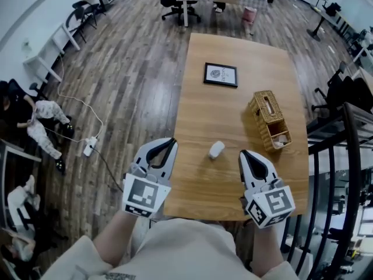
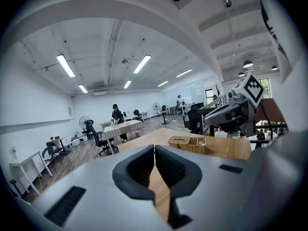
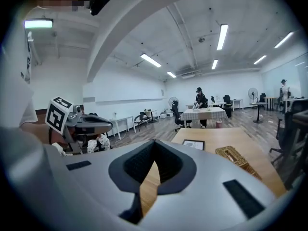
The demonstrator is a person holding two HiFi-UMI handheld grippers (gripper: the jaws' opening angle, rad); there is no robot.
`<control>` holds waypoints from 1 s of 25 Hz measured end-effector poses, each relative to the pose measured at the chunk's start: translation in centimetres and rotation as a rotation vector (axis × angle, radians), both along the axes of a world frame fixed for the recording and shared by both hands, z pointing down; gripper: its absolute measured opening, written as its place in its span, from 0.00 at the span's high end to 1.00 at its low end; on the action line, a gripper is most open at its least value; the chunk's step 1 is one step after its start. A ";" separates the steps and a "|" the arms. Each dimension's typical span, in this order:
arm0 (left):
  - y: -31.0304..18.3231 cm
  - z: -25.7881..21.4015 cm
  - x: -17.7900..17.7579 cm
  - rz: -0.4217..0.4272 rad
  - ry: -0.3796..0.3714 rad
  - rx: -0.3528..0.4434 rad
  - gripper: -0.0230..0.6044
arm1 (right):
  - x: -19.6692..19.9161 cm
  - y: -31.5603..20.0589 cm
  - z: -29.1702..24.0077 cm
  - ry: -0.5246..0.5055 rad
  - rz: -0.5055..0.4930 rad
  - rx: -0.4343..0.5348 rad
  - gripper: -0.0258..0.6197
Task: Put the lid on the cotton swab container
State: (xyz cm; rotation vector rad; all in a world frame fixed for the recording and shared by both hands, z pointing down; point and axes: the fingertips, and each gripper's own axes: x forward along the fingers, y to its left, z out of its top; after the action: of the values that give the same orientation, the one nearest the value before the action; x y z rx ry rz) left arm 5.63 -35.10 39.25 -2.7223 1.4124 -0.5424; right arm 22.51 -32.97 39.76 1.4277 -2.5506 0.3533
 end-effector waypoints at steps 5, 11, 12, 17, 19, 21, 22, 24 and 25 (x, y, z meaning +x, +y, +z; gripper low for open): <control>2.2 -3.6 -0.2 0.007 0.038 0.074 0.92 | 0.2 3.4 -4.3 0.015 -0.009 0.072 0.92; 4.4 -4.6 0.0 0.029 0.052 0.081 0.92 | -0.8 6.4 -5.6 0.067 -0.035 0.097 0.92; 4.7 -4.6 0.1 0.032 0.055 0.075 0.92 | -0.9 6.6 -5.6 0.070 -0.036 0.094 0.92; 5.3 -4.8 0.2 0.043 0.054 0.082 0.92 | -0.7 7.2 -5.2 0.083 -0.017 0.081 0.92; 5.3 -4.9 0.2 0.040 0.046 0.089 0.92 | -0.5 7.1 -5.0 0.083 -0.014 0.080 0.92; 5.3 -4.8 0.1 0.036 0.041 0.091 0.92 | -0.4 7.1 -5.0 0.081 -0.012 0.080 0.92; 5.4 -4.8 0.1 0.035 0.038 0.090 0.92 | -0.4 7.0 -4.9 0.080 -0.011 0.079 0.92; 5.4 -4.7 0.1 0.037 0.034 0.090 0.92 | -0.3 6.9 -4.7 0.080 -0.011 0.075 0.92; 5.4 -4.7 0.2 0.036 0.033 0.088 0.92 | -0.2 6.8 -4.6 0.080 -0.011 0.073 0.92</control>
State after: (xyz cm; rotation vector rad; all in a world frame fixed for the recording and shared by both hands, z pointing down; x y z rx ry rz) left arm 5.82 -29.68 34.57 -2.6941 1.3576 -0.4248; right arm 22.27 -26.13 35.16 1.4218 -2.5298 0.1992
